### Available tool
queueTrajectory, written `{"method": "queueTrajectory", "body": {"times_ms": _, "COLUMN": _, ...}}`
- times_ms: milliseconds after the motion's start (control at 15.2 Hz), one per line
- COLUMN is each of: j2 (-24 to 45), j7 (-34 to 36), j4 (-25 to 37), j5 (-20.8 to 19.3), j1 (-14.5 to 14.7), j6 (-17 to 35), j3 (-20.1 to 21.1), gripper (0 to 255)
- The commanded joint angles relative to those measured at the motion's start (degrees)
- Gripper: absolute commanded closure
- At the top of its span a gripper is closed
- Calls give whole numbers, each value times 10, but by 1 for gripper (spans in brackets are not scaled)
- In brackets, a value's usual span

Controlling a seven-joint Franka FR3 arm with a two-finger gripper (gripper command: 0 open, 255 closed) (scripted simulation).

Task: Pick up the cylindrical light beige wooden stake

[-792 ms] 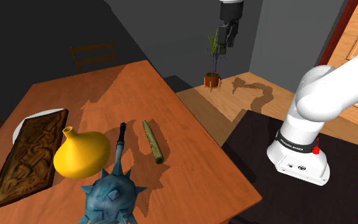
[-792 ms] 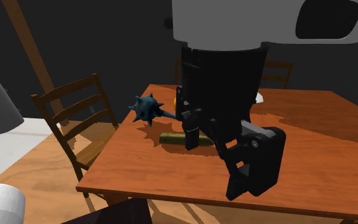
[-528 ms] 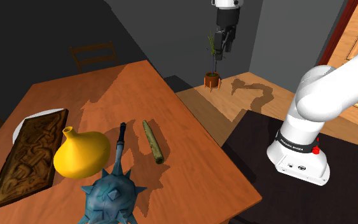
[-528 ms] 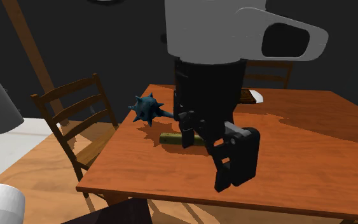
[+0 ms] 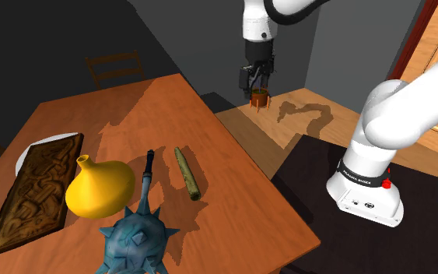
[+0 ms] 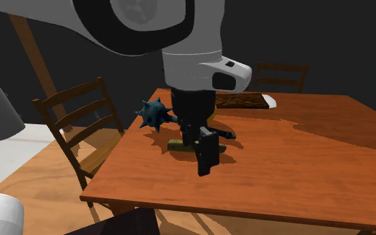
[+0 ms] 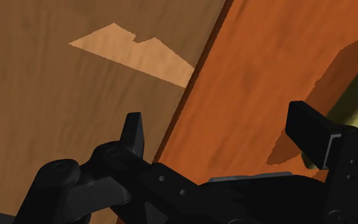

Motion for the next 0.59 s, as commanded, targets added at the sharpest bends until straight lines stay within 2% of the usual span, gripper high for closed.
{"method": "queueTrajectory", "body": {"times_ms": 0, "j2": 27, "j7": 43, "j4": -1, "j5": 12, "j1": 3, "j6": 30, "j3": 28, "gripper": 0}}
{"method": "queueTrajectory", "body": {"times_ms": 264, "j2": 85, "j7": 127, "j4": 5, "j5": 26, "j1": 4, "j6": 85, "j3": 83, "gripper": 0}}
{"method": "queueTrajectory", "body": {"times_ms": 528, "j2": 158, "j7": 215, "j4": 28, "j5": 23, "j1": -2, "j6": 138, "j3": 138, "gripper": 0}}
